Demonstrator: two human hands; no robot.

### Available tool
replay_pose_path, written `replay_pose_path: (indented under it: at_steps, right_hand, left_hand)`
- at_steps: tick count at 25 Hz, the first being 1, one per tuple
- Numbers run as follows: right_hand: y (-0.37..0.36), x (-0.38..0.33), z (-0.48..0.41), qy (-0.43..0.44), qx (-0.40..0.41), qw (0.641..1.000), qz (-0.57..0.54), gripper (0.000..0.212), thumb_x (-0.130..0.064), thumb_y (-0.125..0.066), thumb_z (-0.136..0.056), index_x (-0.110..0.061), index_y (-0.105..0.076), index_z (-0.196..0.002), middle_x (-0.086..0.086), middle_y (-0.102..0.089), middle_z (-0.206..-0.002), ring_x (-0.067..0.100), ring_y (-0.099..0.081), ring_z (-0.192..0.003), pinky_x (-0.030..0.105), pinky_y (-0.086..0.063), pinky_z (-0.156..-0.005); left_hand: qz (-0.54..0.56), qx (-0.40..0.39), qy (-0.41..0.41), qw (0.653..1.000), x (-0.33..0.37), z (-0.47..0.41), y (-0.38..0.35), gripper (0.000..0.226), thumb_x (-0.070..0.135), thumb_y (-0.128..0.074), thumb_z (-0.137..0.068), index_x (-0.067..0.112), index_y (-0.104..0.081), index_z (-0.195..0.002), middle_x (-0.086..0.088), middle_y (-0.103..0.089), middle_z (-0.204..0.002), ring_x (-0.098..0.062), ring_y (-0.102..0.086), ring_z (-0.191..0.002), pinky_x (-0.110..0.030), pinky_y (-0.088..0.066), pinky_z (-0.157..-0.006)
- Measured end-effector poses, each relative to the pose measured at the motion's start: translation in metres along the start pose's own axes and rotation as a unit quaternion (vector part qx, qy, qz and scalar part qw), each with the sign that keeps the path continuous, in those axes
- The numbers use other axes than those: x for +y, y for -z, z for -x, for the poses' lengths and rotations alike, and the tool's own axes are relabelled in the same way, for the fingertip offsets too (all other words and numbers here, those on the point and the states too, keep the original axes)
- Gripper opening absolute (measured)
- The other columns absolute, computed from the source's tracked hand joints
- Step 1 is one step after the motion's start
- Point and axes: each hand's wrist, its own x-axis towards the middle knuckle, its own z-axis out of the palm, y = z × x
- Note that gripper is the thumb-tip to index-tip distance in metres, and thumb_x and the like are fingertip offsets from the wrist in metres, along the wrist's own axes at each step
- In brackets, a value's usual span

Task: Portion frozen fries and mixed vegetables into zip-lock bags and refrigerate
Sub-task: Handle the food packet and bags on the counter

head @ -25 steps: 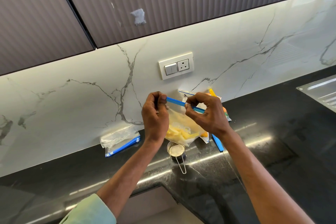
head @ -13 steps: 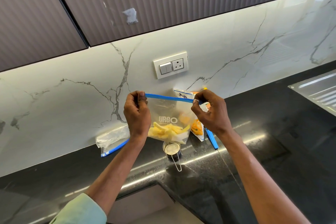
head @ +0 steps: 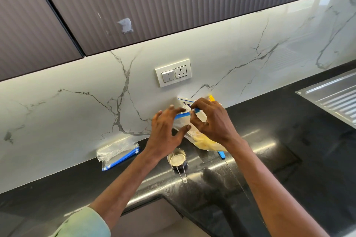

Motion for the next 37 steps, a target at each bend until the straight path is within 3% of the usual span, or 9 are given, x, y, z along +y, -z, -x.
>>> replay_pose_path:
  at_steps: [2,4,7,9,16,22,28,32,37]
  right_hand:
    - [0.007,0.003,0.002,-0.004,0.001,1.0,-0.007,0.008,-0.024,-0.067,-0.095,-0.018,-0.065,-0.1,-0.005,-0.069,-0.097,0.004,-0.043,-0.079,0.024,-0.036,-0.081]
    - [0.015,0.005,0.005,-0.006,0.001,1.0,0.004,0.008,-0.026,-0.065,-0.096,-0.018,-0.065,-0.099,-0.004,-0.071,-0.099,0.006,-0.042,-0.079,0.025,-0.039,-0.082]
    - [0.025,0.006,0.006,-0.006,0.007,1.0,0.006,0.009,-0.024,-0.066,-0.096,-0.016,-0.066,-0.099,-0.005,-0.071,-0.097,0.012,-0.052,-0.077,0.027,-0.04,-0.086]
    - [0.028,0.006,0.008,-0.009,0.01,1.0,0.0,0.01,-0.026,-0.067,-0.097,-0.016,-0.067,-0.1,-0.007,-0.07,-0.097,0.012,-0.056,-0.079,0.027,-0.04,-0.088]
    - [0.035,0.004,0.006,-0.075,0.005,0.993,-0.093,0.021,-0.039,-0.066,-0.1,-0.02,-0.071,-0.106,-0.013,-0.071,-0.097,0.009,-0.064,-0.089,0.037,-0.055,-0.082]
    - [0.037,0.005,0.019,-0.158,-0.02,0.967,-0.2,0.024,-0.043,-0.073,-0.097,-0.025,-0.071,-0.114,-0.011,-0.073,-0.098,0.011,-0.07,-0.095,0.034,-0.057,-0.086]
    - [0.013,-0.002,0.03,-0.213,-0.062,0.922,-0.318,0.023,-0.033,-0.067,-0.101,-0.013,-0.079,-0.098,0.003,-0.079,-0.09,0.024,-0.075,-0.09,0.055,-0.056,-0.092]
    - [-0.001,-0.007,0.026,-0.211,-0.091,0.916,-0.33,0.026,-0.036,-0.067,-0.101,-0.015,-0.081,-0.095,0.003,-0.079,-0.09,0.023,-0.074,-0.092,0.052,-0.057,-0.091]
    - [-0.037,-0.02,0.017,-0.228,-0.119,0.902,-0.348,0.028,-0.035,-0.066,-0.102,-0.014,-0.081,-0.092,0.0,-0.08,-0.088,0.021,-0.075,-0.09,0.049,-0.057,-0.092]
  left_hand:
    - [0.023,0.023,0.0,0.999,0.008,-0.003,-0.005,0.037,0.045,-0.066,-0.097,0.023,-0.062,-0.127,0.006,-0.069,-0.128,-0.011,-0.062,-0.118,-0.048,-0.027,-0.12]
    - [0.029,0.064,-0.007,0.997,0.014,-0.007,-0.008,0.023,0.039,-0.065,-0.098,0.02,-0.066,-0.111,0.008,-0.074,-0.112,-0.004,-0.06,-0.096,-0.045,-0.038,-0.111]
    - [0.043,0.076,-0.028,0.996,0.021,-0.008,-0.003,0.014,0.032,-0.065,-0.1,0.019,-0.063,-0.103,0.011,-0.074,-0.096,-0.007,-0.065,-0.085,-0.033,-0.055,-0.085]
    - [0.044,0.082,-0.031,0.995,0.027,-0.008,0.004,0.016,0.034,-0.06,-0.102,0.018,-0.063,-0.104,0.016,-0.075,-0.086,-0.005,-0.071,-0.079,-0.027,-0.056,-0.075]
    - [0.033,0.114,-0.03,0.993,0.03,-0.009,0.01,0.015,0.036,-0.058,-0.104,0.025,-0.064,-0.111,0.018,-0.076,-0.085,-0.001,-0.072,-0.075,-0.036,-0.062,-0.07]
    - [0.045,0.122,-0.024,0.991,0.036,-0.008,0.01,0.012,0.032,-0.059,-0.104,0.023,-0.065,-0.109,0.017,-0.074,-0.08,0.0,-0.069,-0.064,-0.035,-0.062,-0.061]
    - [0.0,0.082,-0.049,0.995,0.033,-0.007,0.016,0.022,0.04,-0.055,-0.104,0.023,-0.067,-0.107,0.015,-0.074,-0.078,-0.002,-0.066,-0.061,-0.034,-0.059,-0.06]
    - [-0.029,0.056,-0.05,0.997,0.009,0.002,0.025,0.027,0.049,-0.052,-0.103,0.025,-0.065,-0.108,0.009,-0.073,-0.076,-0.011,-0.067,-0.061,-0.039,-0.058,-0.061]
    - [-0.022,0.019,-0.033,0.999,-0.027,0.011,0.046,0.032,0.049,-0.055,-0.103,0.019,-0.068,-0.105,0.009,-0.064,-0.065,-0.011,-0.063,-0.055,-0.04,-0.056,-0.058]
